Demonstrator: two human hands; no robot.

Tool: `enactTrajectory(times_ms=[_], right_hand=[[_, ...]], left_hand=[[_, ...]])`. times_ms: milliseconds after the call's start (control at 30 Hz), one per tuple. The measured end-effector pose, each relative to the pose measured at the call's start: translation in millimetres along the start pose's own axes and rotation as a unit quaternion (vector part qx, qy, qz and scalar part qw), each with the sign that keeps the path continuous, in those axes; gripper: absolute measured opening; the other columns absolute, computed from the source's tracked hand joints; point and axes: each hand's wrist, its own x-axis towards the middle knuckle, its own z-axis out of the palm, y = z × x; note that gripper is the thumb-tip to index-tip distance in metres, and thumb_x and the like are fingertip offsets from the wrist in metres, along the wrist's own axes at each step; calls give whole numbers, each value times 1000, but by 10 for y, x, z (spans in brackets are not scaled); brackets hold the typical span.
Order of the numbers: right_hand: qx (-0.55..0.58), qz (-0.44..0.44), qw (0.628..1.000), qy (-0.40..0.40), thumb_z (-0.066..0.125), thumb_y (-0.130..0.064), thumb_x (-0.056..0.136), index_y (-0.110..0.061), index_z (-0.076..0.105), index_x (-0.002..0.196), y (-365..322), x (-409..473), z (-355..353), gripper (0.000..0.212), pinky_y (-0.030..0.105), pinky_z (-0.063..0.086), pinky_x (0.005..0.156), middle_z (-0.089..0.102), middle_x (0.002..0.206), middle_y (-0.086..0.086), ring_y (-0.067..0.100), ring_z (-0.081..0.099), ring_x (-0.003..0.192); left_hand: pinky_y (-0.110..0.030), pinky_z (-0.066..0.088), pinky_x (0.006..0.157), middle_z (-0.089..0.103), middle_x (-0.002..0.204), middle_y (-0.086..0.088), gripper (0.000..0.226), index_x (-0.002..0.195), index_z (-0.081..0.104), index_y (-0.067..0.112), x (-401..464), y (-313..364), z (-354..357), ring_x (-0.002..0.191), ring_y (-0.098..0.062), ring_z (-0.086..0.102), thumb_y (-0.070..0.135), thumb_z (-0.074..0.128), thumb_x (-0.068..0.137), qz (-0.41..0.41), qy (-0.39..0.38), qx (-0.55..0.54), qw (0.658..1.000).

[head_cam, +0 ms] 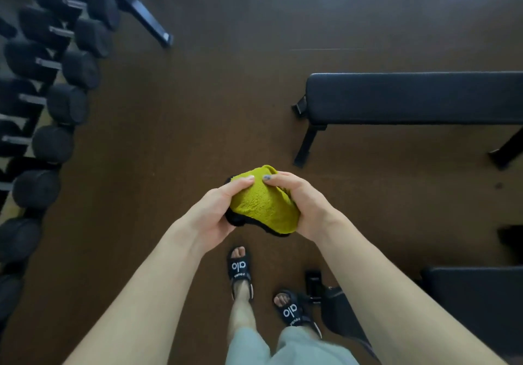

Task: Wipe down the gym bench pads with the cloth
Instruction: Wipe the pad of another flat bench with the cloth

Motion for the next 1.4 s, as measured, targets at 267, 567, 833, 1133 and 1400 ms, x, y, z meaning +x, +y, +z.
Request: enactTrajectory(times_ms=[267,567,833,1133,1400], right_hand=[[52,-29,995,79,76,-23,89,-16,67,129,-571,508,-99,42,50,59,95,75,121,12,33,73,110],[91,-58,966,235,80,-37,74,-16,63,130,-1217,1186,-798,62,46,61,89,73,119,10,28,72,107],[87,-53,947,304,58,-17,103,-13,51,134,-1796,1874,-1655,32,37,62,88,66,117,12,26,70,104],[-6,-49,919,390,57,-20,105,-21,48,140,-2243,2821,-2267,36,29,60,83,63,118,3,17,69,100],[-117,-93,896,417,54,-20,105,-21,46,141,-2500,3826,-3191,37,30,59,83,62,115,1,17,68,99]], left_hand=[[-33,58,80,76,118,-9,43,131,64,16,784,1014,182,106,-24,74,27,73,91,-55,-91,138,985],[-41,56,100,77,115,-1,31,122,71,22,1707,1699,1140,108,-22,74,12,70,92,-14,-127,328,936],[-34,55,90,73,109,4,20,105,66,31,2890,2032,1727,101,-16,69,21,76,91,51,-52,355,932],[-30,57,71,68,113,-6,26,104,61,23,4264,2586,2064,94,-18,68,35,77,87,212,44,449,867],[-40,52,93,44,116,-3,17,90,54,22,5481,2646,2670,101,-24,54,25,71,92,428,114,480,757]])
